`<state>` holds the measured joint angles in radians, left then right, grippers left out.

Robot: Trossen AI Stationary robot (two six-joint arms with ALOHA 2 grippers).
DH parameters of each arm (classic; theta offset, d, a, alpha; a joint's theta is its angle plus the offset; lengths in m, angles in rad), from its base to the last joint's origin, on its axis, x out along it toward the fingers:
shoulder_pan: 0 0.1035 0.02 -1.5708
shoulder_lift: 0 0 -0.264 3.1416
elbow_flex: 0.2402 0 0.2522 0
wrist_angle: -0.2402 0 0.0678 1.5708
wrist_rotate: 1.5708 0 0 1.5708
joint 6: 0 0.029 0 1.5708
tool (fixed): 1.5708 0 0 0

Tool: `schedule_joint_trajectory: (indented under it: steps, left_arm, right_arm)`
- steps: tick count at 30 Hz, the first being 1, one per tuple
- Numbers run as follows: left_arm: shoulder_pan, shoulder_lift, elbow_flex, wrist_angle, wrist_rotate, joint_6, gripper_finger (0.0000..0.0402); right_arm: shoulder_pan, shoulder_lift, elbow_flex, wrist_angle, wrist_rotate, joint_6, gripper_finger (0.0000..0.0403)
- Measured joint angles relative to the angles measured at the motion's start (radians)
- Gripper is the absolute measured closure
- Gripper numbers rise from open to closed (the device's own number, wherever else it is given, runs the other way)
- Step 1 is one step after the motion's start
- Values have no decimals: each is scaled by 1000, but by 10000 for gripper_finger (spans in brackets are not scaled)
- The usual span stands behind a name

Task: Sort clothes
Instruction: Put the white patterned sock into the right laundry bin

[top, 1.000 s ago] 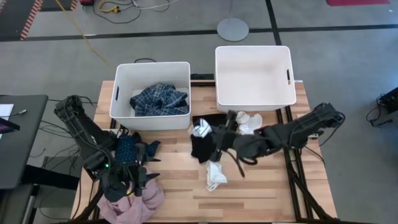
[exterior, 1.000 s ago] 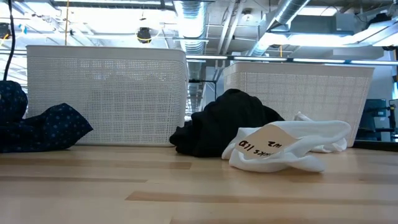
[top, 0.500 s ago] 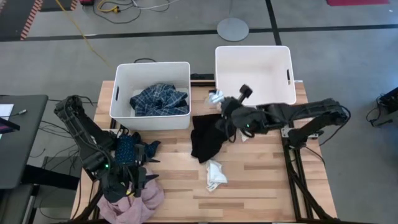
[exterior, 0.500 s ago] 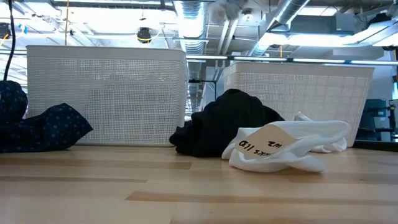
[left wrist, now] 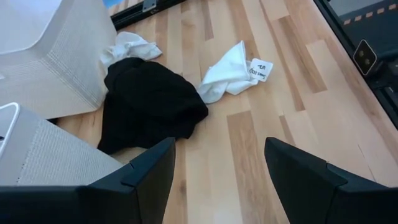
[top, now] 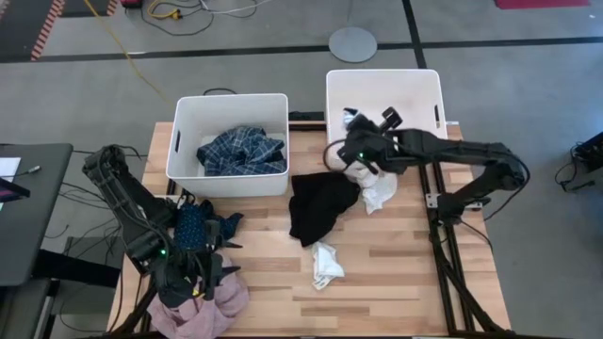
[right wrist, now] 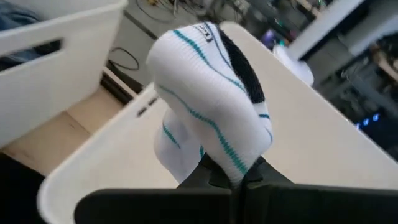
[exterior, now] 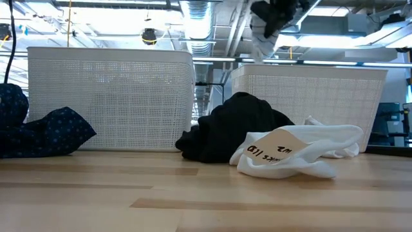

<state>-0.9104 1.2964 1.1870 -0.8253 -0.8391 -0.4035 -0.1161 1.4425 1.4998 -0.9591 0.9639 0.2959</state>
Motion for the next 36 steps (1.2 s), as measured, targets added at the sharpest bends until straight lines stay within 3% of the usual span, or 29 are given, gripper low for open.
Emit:
schedule_joint_trajectory:
  steps: [11,19,36]
  left_arm:
    - [0,0,0,0,0,-9,159]
    - [0,0,0,0,0,-9,159]
    - [-2,0,0,0,29,-32,159]
  right_arm:
    - [-210,0,0,-95,-160,173,396]
    - [-330,22,0,-133,-297,202,392]
    - [-520,233,0,-188,-565,228,391]
